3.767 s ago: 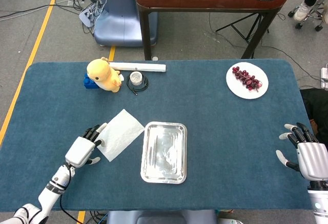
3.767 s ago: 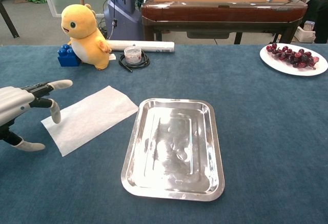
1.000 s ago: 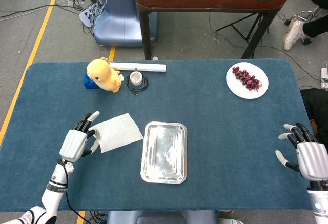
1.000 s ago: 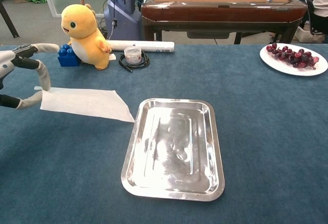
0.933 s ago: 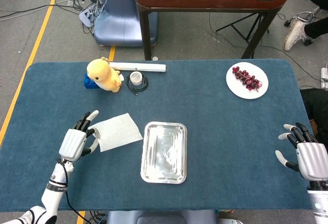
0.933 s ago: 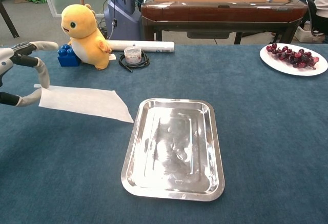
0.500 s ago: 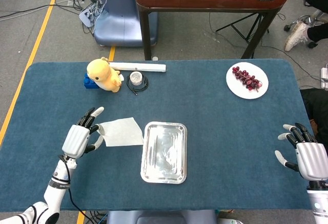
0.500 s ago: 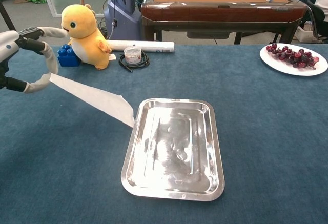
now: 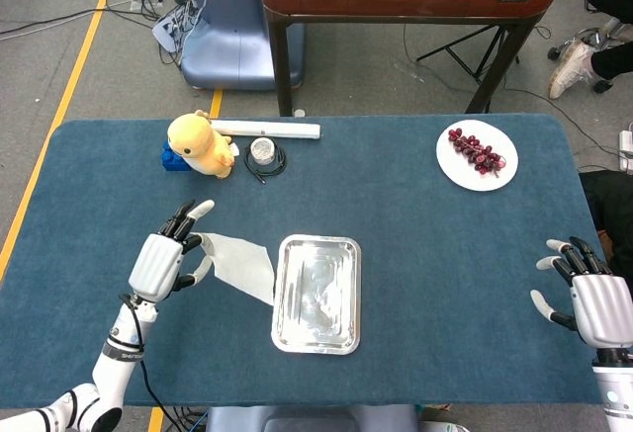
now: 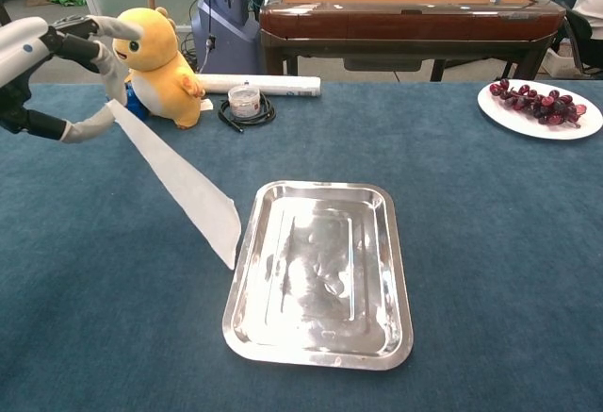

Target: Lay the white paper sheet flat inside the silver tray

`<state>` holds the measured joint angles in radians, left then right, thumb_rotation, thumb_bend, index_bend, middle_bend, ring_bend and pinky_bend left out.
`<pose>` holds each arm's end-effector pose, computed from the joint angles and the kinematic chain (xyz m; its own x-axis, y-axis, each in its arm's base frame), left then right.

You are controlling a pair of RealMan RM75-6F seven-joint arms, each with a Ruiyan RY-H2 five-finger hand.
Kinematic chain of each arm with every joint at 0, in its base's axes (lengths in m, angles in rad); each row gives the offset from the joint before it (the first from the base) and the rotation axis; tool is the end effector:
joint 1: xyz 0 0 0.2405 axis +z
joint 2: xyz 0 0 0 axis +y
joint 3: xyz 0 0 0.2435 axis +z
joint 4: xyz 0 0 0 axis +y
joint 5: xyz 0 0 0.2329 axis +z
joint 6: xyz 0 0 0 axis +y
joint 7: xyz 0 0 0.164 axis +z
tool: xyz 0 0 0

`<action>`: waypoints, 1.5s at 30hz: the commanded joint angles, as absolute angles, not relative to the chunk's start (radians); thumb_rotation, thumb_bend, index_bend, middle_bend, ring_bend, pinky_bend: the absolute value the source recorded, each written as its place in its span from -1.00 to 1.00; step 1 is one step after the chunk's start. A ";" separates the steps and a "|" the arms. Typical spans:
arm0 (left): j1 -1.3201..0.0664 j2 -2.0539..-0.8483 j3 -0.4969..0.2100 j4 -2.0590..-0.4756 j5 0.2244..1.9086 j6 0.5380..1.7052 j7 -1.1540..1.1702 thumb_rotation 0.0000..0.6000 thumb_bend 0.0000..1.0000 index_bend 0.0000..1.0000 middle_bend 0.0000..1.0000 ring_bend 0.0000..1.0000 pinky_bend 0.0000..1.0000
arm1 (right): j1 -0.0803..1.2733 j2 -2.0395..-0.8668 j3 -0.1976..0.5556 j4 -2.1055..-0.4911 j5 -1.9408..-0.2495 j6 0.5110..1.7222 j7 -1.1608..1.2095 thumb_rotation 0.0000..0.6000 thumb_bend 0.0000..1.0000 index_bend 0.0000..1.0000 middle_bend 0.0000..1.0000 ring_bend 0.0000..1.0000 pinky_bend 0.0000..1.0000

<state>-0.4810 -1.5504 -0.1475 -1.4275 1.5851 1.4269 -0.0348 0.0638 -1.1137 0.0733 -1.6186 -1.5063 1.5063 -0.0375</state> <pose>-0.1588 0.3061 0.0187 0.1134 -0.0618 0.9916 0.8822 -0.4528 -0.1291 -0.3073 -0.2007 0.1401 0.4271 0.0339 0.9036 -0.9042 0.0034 0.4272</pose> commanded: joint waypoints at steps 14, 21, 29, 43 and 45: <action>-0.511 -1.529 -0.151 -1.584 1.635 1.431 0.020 1.00 0.21 0.60 -0.73 -1.00 -0.55 | 0.062 -1.110 0.075 -1.618 -1.507 1.511 -0.028 1.00 -0.47 -0.18 -0.51 -0.76 -0.36; -0.504 -1.522 -0.127 -1.635 1.682 1.451 0.049 1.00 0.21 0.60 -0.71 -1.00 -0.54 | 0.063 -1.112 0.073 -1.618 -1.509 1.509 -0.034 1.00 -0.47 -0.18 -0.51 -0.76 -0.36; -0.494 -1.553 -0.113 -1.570 1.673 1.450 0.043 1.00 0.21 0.60 -0.70 -1.00 -0.54 | 0.062 -1.111 0.074 -1.619 -1.508 1.511 -0.031 1.00 -0.47 -0.18 -0.51 -0.76 -0.36; -0.419 -1.675 -0.078 -1.394 1.684 1.559 0.138 1.00 0.21 0.61 -0.66 -0.96 -0.51 | 0.061 -1.110 0.075 -1.619 -1.508 1.514 -0.030 1.00 -0.47 -0.18 -0.51 -0.76 -0.36; -0.406 -1.684 -0.073 -1.390 1.687 1.575 0.155 1.00 0.21 0.61 -0.65 -0.96 -0.50 | 0.061 -1.110 0.075 -1.619 -1.508 1.514 -0.030 1.00 -0.47 -0.18 -0.51 -0.76 -0.36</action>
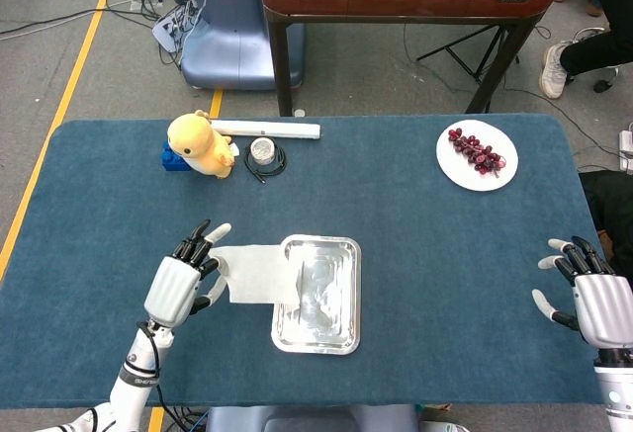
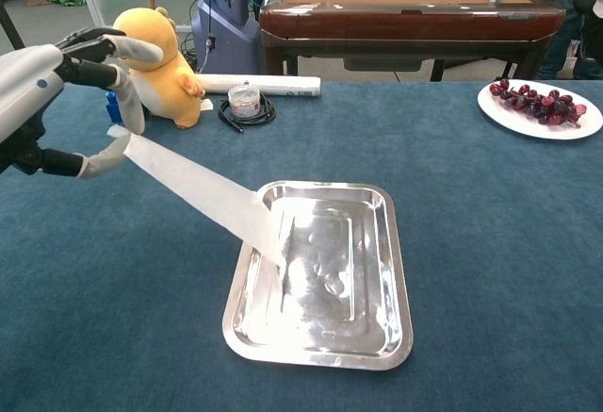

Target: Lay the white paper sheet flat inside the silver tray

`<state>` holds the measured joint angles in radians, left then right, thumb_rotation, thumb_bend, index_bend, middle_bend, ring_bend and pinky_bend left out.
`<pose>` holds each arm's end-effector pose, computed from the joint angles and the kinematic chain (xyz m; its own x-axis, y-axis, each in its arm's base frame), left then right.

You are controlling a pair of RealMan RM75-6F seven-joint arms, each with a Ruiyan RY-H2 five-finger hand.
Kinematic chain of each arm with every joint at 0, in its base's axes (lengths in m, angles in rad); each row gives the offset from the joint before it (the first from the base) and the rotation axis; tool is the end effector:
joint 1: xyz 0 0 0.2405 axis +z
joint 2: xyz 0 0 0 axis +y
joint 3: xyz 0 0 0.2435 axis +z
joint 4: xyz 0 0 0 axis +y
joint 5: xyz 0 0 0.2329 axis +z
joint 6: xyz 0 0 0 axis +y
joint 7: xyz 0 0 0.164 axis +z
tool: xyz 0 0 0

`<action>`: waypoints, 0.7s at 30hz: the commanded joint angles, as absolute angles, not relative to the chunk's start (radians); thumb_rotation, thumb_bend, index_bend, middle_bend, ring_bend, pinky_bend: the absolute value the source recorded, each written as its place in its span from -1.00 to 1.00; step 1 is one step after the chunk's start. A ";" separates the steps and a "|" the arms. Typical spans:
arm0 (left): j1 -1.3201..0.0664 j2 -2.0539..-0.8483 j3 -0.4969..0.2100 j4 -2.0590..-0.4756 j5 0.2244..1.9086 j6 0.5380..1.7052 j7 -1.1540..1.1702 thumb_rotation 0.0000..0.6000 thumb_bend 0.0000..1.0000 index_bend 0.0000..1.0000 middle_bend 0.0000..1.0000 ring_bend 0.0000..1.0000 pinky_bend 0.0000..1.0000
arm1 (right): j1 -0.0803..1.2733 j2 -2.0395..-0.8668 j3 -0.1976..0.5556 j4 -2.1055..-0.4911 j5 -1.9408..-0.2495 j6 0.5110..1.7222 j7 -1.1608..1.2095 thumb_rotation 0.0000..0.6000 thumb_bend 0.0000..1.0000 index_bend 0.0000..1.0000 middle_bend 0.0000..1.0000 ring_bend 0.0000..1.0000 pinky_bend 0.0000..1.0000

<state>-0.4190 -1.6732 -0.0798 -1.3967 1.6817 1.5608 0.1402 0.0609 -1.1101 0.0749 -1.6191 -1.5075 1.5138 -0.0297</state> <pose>-0.1477 0.2641 -0.0060 0.1595 -0.1602 0.9741 0.8531 -0.4742 -0.2177 -0.3073 -0.2002 0.1425 0.4228 0.0420 0.9053 -0.9061 0.0048 0.4230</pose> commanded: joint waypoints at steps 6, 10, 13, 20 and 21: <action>-0.374 -1.698 -0.054 -1.403 1.694 1.597 0.222 1.00 0.25 0.63 -0.62 -0.93 -0.48 | 0.062 -1.111 0.075 -1.619 -1.507 1.512 -0.033 1.00 -0.47 -0.18 -0.51 -0.76 -0.36; -0.359 -1.709 -0.043 -1.419 1.701 1.600 0.279 1.00 0.28 0.63 -0.62 -0.92 -0.47 | 0.061 -1.111 0.075 -1.620 -1.506 1.514 -0.034 1.00 -0.47 -0.18 -0.51 -0.76 -0.36; -0.348 -1.717 -0.032 -1.432 1.712 1.603 0.316 1.00 0.29 0.64 -0.62 -0.91 -0.47 | 0.060 -1.110 0.076 -1.620 -1.506 1.517 -0.032 1.00 -0.47 -0.18 -0.51 -0.76 -0.36; -0.332 -1.740 -0.006 -1.432 1.756 1.612 0.359 1.00 0.29 0.64 -0.60 -0.90 -0.46 | 0.057 -1.106 0.078 -1.620 -1.506 1.522 -0.024 1.00 -0.47 -0.18 -0.51 -0.76 -0.36; -0.330 -1.743 -0.002 -1.433 1.760 1.612 0.363 1.00 0.29 0.64 -0.60 -0.90 -0.46 | 0.057 -1.106 0.079 -1.620 -1.506 1.523 -0.023 1.00 -0.47 -0.18 -0.51 -0.76 -0.36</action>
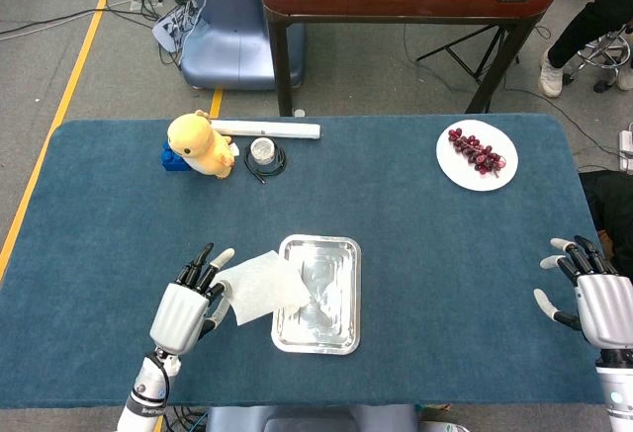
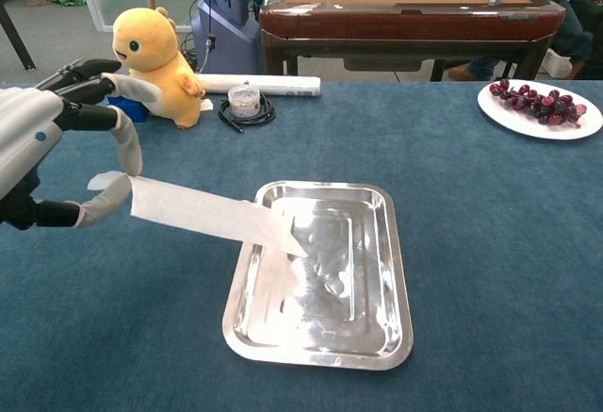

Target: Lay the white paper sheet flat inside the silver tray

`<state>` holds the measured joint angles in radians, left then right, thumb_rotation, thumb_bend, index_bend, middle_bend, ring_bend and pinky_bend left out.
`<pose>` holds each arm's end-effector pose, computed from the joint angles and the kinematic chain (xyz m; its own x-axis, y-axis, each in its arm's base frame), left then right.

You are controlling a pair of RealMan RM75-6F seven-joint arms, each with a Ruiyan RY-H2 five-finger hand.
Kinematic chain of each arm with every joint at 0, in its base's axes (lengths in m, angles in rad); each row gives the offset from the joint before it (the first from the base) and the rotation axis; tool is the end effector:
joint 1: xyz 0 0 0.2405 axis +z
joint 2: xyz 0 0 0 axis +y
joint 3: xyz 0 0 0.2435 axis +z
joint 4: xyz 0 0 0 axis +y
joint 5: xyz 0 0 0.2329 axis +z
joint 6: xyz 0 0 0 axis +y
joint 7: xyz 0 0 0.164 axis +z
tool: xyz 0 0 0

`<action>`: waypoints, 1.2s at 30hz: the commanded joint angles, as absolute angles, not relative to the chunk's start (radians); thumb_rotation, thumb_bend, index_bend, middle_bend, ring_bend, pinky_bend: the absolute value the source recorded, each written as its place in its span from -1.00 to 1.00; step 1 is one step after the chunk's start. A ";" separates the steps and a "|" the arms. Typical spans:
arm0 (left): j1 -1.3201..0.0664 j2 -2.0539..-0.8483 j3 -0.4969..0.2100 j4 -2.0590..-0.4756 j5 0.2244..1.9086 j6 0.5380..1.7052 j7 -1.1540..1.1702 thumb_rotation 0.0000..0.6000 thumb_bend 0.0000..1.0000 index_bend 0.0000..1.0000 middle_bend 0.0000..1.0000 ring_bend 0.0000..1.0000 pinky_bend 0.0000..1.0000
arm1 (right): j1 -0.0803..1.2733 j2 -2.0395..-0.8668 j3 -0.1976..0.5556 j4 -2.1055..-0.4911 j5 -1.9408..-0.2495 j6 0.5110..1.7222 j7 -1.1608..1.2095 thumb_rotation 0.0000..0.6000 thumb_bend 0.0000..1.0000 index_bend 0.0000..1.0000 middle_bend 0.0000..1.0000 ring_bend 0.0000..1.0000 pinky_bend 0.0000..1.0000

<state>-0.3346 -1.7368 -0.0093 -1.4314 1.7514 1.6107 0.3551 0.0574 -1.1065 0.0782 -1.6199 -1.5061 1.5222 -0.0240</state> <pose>-0.1400 0.2216 -0.0237 0.2579 -0.2034 0.9445 0.8328 -0.4488 -0.3241 -0.3076 -0.1998 0.1455 0.4199 0.0523 0.9061 -0.9075 0.0093 0.4200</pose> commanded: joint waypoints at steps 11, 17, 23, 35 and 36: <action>-0.310 -1.773 0.017 -1.440 1.794 1.599 0.432 1.00 0.29 0.65 -0.59 -0.89 -0.45 | 0.053 -1.100 0.083 -1.620 -1.504 1.531 -0.012 1.00 -0.47 -0.18 -0.51 -0.76 -0.36; -0.297 -1.790 0.020 -1.441 1.793 1.581 0.491 1.00 0.31 0.65 -0.59 -0.89 -0.45 | 0.050 -1.095 0.088 -1.620 -1.497 1.537 -0.003 1.00 -0.47 -0.18 -0.51 -0.76 -0.36; -0.289 -1.789 0.031 -1.456 1.791 1.551 0.536 1.00 0.37 0.65 -0.59 -0.89 -0.45 | 0.047 -1.092 0.091 -1.621 -1.495 1.542 0.001 1.00 -0.47 -0.18 -0.51 -0.76 -0.36; -0.285 -1.763 0.056 -1.506 1.789 1.482 0.593 1.00 0.37 0.64 -0.59 -0.89 -0.45 | 0.045 -1.089 0.096 -1.620 -1.488 1.544 0.006 1.00 -0.47 -0.18 -0.51 -0.76 -0.36; -0.285 -1.761 0.058 -1.511 1.790 1.476 0.597 1.00 0.37 0.64 -0.59 -0.89 -0.45 | 0.045 -1.089 0.096 -1.620 -1.488 1.544 0.007 1.00 -0.47 -0.18 -0.51 -0.76 -0.36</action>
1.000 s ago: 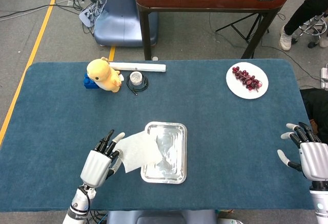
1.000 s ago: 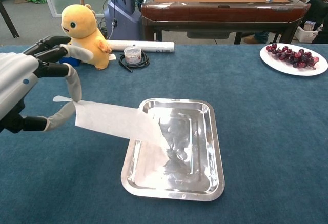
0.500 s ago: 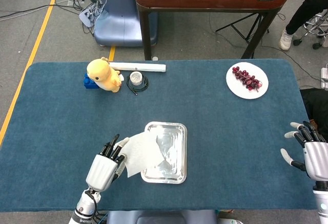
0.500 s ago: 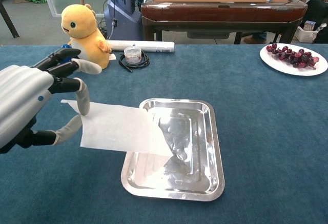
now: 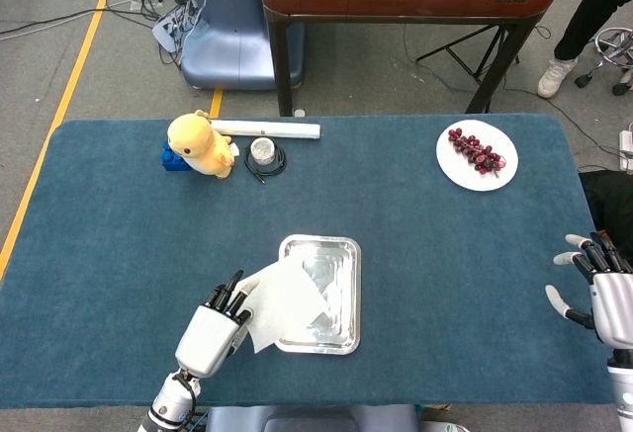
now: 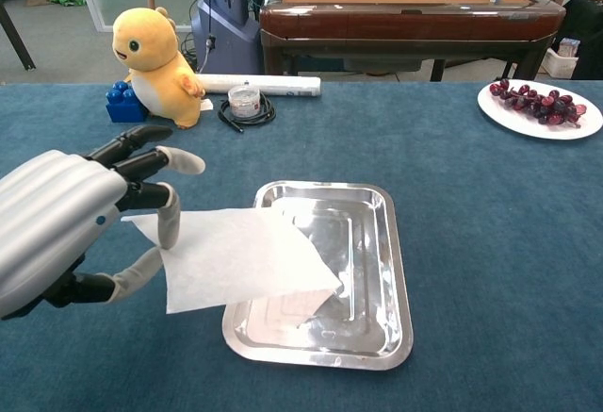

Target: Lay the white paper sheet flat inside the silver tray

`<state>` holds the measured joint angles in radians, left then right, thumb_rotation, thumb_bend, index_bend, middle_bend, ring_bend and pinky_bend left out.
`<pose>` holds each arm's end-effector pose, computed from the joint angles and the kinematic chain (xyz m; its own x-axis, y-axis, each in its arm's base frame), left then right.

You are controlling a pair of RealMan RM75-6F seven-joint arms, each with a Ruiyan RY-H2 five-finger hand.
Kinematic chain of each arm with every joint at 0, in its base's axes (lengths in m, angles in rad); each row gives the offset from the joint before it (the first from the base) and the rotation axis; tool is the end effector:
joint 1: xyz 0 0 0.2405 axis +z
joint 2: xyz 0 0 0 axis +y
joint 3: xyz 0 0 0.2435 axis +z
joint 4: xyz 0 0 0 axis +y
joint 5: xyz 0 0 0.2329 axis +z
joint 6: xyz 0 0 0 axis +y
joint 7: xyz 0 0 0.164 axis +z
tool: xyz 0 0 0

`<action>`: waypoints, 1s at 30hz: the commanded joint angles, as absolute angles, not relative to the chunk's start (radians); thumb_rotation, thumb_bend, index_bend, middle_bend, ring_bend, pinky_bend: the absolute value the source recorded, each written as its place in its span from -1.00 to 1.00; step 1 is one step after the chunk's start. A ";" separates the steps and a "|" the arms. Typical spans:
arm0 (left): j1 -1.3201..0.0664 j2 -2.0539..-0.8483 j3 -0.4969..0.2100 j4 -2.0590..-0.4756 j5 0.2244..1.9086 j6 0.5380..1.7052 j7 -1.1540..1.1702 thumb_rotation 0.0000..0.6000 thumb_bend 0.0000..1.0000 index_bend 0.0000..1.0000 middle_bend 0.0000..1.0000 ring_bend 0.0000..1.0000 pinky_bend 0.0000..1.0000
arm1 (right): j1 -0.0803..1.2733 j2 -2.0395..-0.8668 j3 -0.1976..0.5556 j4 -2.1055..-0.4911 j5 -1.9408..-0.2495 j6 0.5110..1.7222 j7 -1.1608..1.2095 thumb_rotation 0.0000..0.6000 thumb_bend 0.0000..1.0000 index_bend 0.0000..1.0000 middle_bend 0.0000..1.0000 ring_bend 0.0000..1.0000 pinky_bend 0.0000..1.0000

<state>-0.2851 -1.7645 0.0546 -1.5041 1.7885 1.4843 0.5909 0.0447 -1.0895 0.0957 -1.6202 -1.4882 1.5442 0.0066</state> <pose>-0.1232 0.1879 -0.0552 0.4297 -0.1334 0.8931 0.7541 -0.4911 -0.4362 -0.3111 -0.1994 0.1582 0.4060 0.0878 0.9097 -0.9139 0.0362 0.4044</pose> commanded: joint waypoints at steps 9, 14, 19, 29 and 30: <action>-0.300 -1.737 0.074 -1.520 1.813 1.428 0.617 1.00 0.36 0.64 -0.59 -0.89 -0.45 | 0.045 -1.089 0.097 -1.619 -1.486 1.542 0.009 1.00 -0.47 -0.18 -0.51 -0.76 -0.36; -0.308 -1.727 0.078 -1.524 1.825 1.406 0.632 1.00 0.36 0.64 -0.59 -0.89 -0.47 | 0.046 -1.090 0.097 -1.618 -1.485 1.539 0.007 1.00 -0.47 -0.18 -0.51 -0.76 -0.36; -0.308 -1.727 0.079 -1.529 1.832 1.395 0.649 1.00 0.35 0.64 -0.59 -0.90 -0.54 | 0.046 -1.091 0.097 -1.618 -1.485 1.538 0.005 1.00 -0.47 -0.18 -0.51 -0.76 -0.36; -0.319 -1.721 0.075 -1.542 1.838 1.363 0.664 1.00 0.25 0.65 -0.59 -0.90 -0.56 | 0.046 -1.090 0.099 -1.617 -1.482 1.537 0.008 1.00 -0.47 -0.18 -0.51 -0.76 -0.36; -0.320 -1.721 0.075 -1.541 1.839 1.363 0.663 1.00 0.20 0.66 -0.59 -0.90 -0.56 | 0.046 -1.090 0.099 -1.617 -1.481 1.536 0.008 1.00 -0.47 -0.18 -0.51 -0.76 -0.36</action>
